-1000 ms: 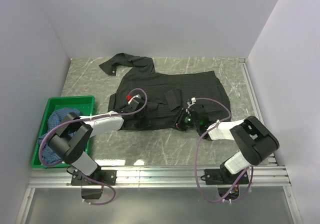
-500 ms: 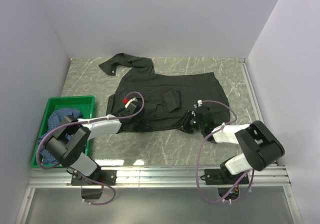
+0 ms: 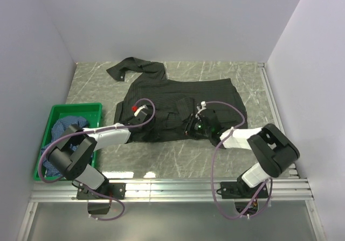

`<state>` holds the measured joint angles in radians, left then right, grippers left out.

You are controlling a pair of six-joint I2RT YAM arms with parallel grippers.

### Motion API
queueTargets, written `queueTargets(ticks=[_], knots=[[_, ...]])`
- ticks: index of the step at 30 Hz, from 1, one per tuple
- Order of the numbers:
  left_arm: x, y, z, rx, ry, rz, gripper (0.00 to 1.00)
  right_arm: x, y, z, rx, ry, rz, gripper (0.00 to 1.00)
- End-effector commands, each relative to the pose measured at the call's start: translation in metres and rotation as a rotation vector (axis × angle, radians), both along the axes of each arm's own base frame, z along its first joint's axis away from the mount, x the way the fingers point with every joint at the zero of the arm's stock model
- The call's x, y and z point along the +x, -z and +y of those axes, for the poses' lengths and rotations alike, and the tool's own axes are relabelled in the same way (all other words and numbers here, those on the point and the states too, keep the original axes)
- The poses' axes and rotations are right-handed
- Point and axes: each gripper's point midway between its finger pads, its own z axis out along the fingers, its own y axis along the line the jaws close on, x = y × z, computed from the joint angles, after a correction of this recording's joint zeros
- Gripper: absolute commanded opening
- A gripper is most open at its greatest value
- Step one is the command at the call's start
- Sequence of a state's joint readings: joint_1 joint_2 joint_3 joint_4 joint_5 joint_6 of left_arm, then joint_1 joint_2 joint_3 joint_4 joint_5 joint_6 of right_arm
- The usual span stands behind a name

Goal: Fold and stack the long sleeve shirts
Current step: Fold the shirt

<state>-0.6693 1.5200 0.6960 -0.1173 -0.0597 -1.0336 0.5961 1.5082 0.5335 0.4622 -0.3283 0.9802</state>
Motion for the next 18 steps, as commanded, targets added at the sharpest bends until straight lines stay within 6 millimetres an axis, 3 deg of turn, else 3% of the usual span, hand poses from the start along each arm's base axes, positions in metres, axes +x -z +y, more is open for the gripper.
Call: queueTargets(ticks=[1,4,8,10,11,18], knots=[[-0.001,0.007,0.009,0.063,-0.007,0.011,0.17,-0.001,0.019,-0.003,-0.005,0.032,0.018,0.3],[-0.002,0.009,0.012,0.075,-0.017,0.019,0.17,-0.009,0.044,-0.019,-0.041,0.061,0.054,0.3],[-0.003,0.013,0.017,0.094,-0.031,0.028,0.17,-0.015,0.071,-0.058,-0.073,0.147,0.104,0.29],[-0.005,0.015,0.02,0.101,-0.039,0.034,0.17,-0.007,0.074,-0.08,-0.067,0.215,0.113,0.29],[-0.006,0.015,0.021,0.1,-0.041,0.037,0.17,-0.012,0.081,-0.091,-0.073,0.239,0.134,0.29],[-0.006,0.008,0.027,0.107,-0.06,0.025,0.17,-0.004,0.08,-0.161,-0.156,0.446,0.16,0.29]])
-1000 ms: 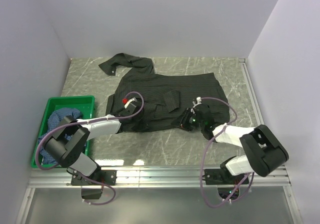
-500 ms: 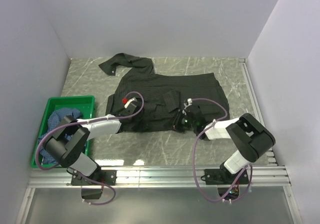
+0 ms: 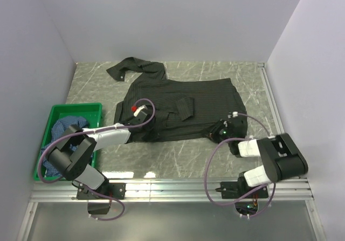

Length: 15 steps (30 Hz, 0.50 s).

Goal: Fold and stack the long sleeve shirts
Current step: Fold the shirt

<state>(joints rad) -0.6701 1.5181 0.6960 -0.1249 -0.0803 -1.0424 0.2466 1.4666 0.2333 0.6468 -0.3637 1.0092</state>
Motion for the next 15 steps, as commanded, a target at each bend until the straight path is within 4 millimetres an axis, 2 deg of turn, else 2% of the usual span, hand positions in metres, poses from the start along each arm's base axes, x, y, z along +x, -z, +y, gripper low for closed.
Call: queueTargets(ticks=[1,2,3,4,5,7,8,9,10,11,13,15], knots=[[-0.007,0.006,0.024,0.094,-0.04,0.028,0.18,-0.01,0.021,-0.046,-0.142,0.122,0.08,0.28],[-0.007,0.005,0.024,0.095,-0.039,0.027,0.19,-0.004,0.013,-0.047,-0.147,0.129,0.071,0.28],[-0.007,0.004,0.024,0.092,-0.036,0.026,0.2,-0.011,0.015,-0.056,-0.189,0.16,0.124,0.28],[-0.005,0.0,0.022,0.087,-0.032,0.017,0.22,-0.009,0.01,-0.058,-0.211,0.162,0.123,0.28],[-0.004,-0.003,0.021,0.085,-0.028,0.013,0.24,0.001,-0.006,-0.059,-0.223,0.161,0.082,0.28],[0.0,-0.017,0.017,0.067,-0.025,-0.011,0.28,0.005,-0.029,-0.063,-0.293,0.132,0.007,0.3],[0.002,-0.022,0.017,0.063,-0.028,-0.02,0.34,0.016,-0.051,-0.06,-0.34,0.089,-0.074,0.32],[0.002,-0.031,0.018,0.06,-0.034,-0.03,0.38,0.016,-0.059,-0.06,-0.372,0.065,-0.089,0.34],[0.009,-0.043,0.017,0.056,-0.04,-0.058,0.51,0.021,-0.067,-0.061,-0.408,0.051,-0.112,0.38],[0.012,-0.051,0.016,0.051,-0.039,-0.071,0.58,0.027,-0.082,-0.054,-0.457,-0.011,-0.151,0.39],[0.02,-0.074,0.015,0.041,-0.036,-0.107,0.72,0.035,-0.094,-0.049,-0.527,-0.044,-0.183,0.47],[0.027,-0.089,0.019,0.042,-0.043,-0.135,0.77,0.044,-0.113,-0.024,-0.591,-0.142,-0.247,0.51]])
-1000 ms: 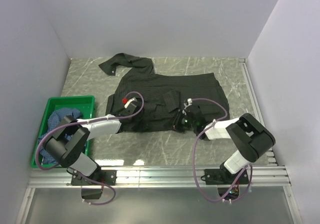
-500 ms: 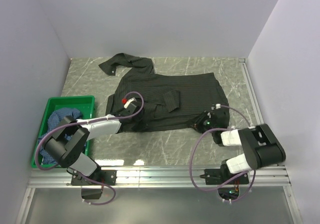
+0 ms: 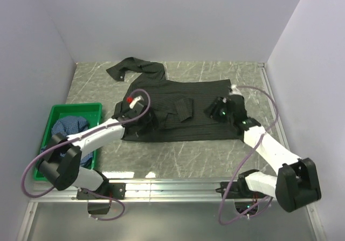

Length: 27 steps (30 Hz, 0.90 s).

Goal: Fold and stack the long sleeve shirts
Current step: Fold the shirt

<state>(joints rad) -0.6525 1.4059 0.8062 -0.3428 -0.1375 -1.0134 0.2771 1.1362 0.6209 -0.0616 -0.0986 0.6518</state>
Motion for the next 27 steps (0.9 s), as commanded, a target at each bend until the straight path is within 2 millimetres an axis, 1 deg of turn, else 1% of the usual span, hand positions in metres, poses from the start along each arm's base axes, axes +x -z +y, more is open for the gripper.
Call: queueTargets(ticks=[1,2,3,4,5,6,7,8,9,10,11,12,13,14,15,16,17,18,19,20,21,26,27], knots=[[0.025,-0.052,0.011,0.005,-0.019,-0.106,0.8,0.008,-0.017,0.018,-0.228,-0.139,-0.046,0.54],[0.029,-0.058,0.014,0.0,-0.019,-0.111,0.81,0.02,-0.027,0.027,-0.273,-0.166,-0.071,0.55],[0.032,-0.063,0.02,0.002,-0.023,-0.115,0.81,0.018,-0.028,0.046,-0.295,-0.225,-0.078,0.55],[0.04,-0.068,0.036,0.018,-0.041,-0.12,0.82,0.022,-0.03,0.054,-0.318,-0.241,-0.082,0.56],[0.043,-0.071,0.045,0.027,-0.049,-0.123,0.82,0.033,-0.031,0.063,-0.367,-0.256,-0.078,0.56],[0.046,-0.077,0.053,0.033,-0.056,-0.135,0.83,0.036,-0.03,0.071,-0.394,-0.28,-0.075,0.56],[0.053,-0.081,0.071,0.066,-0.075,-0.153,0.83,0.036,-0.029,0.085,-0.421,-0.315,-0.076,0.56],[0.053,-0.082,0.082,0.094,-0.089,-0.153,0.83,0.047,-0.027,0.094,-0.456,-0.322,-0.071,0.56],[0.056,-0.087,0.096,0.133,-0.119,-0.182,0.84,0.052,-0.021,0.093,-0.505,-0.304,-0.055,0.56],[0.058,-0.087,0.113,0.17,-0.143,-0.188,0.86,0.053,-0.017,0.104,-0.524,-0.331,-0.053,0.56],[0.058,-0.088,0.123,0.193,-0.16,-0.196,0.87,0.062,-0.01,0.112,-0.551,-0.338,-0.041,0.56],[0.058,-0.092,0.131,0.206,-0.175,-0.214,0.88,0.064,-0.006,0.117,-0.577,-0.344,-0.03,0.56],[0.057,-0.091,0.145,0.245,-0.198,-0.218,0.91,0.066,-0.002,0.122,-0.59,-0.353,-0.024,0.56],[0.057,-0.092,0.152,0.263,-0.209,-0.226,0.92,0.07,0.004,0.137,-0.607,-0.382,-0.022,0.56],[0.054,-0.096,0.159,0.278,-0.227,-0.243,0.94,0.07,0.009,0.14,-0.63,-0.39,-0.005,0.56],[0.052,-0.095,0.172,0.325,-0.261,-0.248,0.98,0.075,0.012,0.14,-0.666,-0.37,0.0,0.55],[0.05,-0.097,0.177,0.339,-0.274,-0.257,0.98,0.081,0.019,0.15,-0.686,-0.369,0.008,0.54],[0.048,-0.103,0.182,0.349,-0.292,-0.281,0.99,0.083,0.024,0.149,-0.71,-0.354,0.027,0.54],[0.044,-0.1,0.187,0.364,-0.304,-0.282,0.99,0.088,0.027,0.146,-0.733,-0.323,0.035,0.52],[0.044,-0.101,0.187,0.361,-0.308,-0.292,0.99,0.094,0.031,0.151,-0.726,-0.293,0.042,0.51],[0.041,-0.105,0.188,0.352,-0.311,-0.311,0.99,0.096,0.034,0.151,-0.728,-0.277,0.05,0.5],[0.036,-0.095,0.186,0.338,-0.303,-0.304,0.99,0.115,0.047,0.151,-0.741,-0.152,0.075,0.46],[0.037,-0.093,0.186,0.343,-0.303,-0.297,0.99,0.115,0.049,0.15,-0.748,-0.138,0.084,0.46]])
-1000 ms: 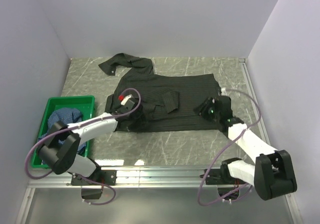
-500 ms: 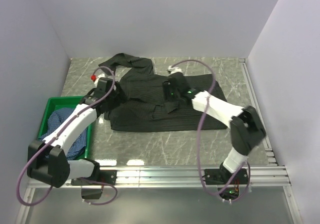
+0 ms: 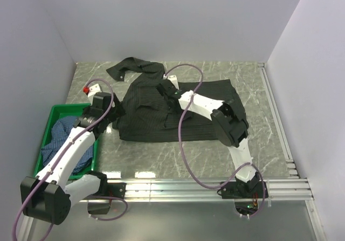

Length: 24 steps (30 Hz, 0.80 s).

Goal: Fold and stack the long sleeve shirts
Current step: Fold the shirt

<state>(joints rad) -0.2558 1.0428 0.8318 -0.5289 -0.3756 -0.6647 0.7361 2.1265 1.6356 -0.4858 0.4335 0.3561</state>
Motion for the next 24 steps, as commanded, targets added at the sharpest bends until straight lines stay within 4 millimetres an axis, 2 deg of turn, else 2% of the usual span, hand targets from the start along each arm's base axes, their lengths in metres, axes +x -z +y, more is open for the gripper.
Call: queueTargets(ticks=[1,8,17,20,24], knots=[[0.005,-0.003,0.005,0.034,-0.007,-0.015,0.99,0.019,-0.017,-0.008,-0.014,0.135,-0.078,0.46],[0.005,-0.002,0.0,0.019,0.019,-0.015,0.99,0.029,0.009,-0.004,0.023,0.189,-0.036,0.47],[0.006,-0.001,-0.004,0.003,0.038,-0.014,0.99,0.027,0.036,-0.03,0.014,0.277,0.008,0.44],[0.005,0.0,-0.005,0.0,0.043,-0.01,0.99,0.025,0.041,-0.034,0.017,0.283,0.02,0.4],[0.006,0.0,-0.005,-0.001,0.044,-0.009,0.99,0.025,0.042,-0.038,0.05,0.287,0.03,0.26]])
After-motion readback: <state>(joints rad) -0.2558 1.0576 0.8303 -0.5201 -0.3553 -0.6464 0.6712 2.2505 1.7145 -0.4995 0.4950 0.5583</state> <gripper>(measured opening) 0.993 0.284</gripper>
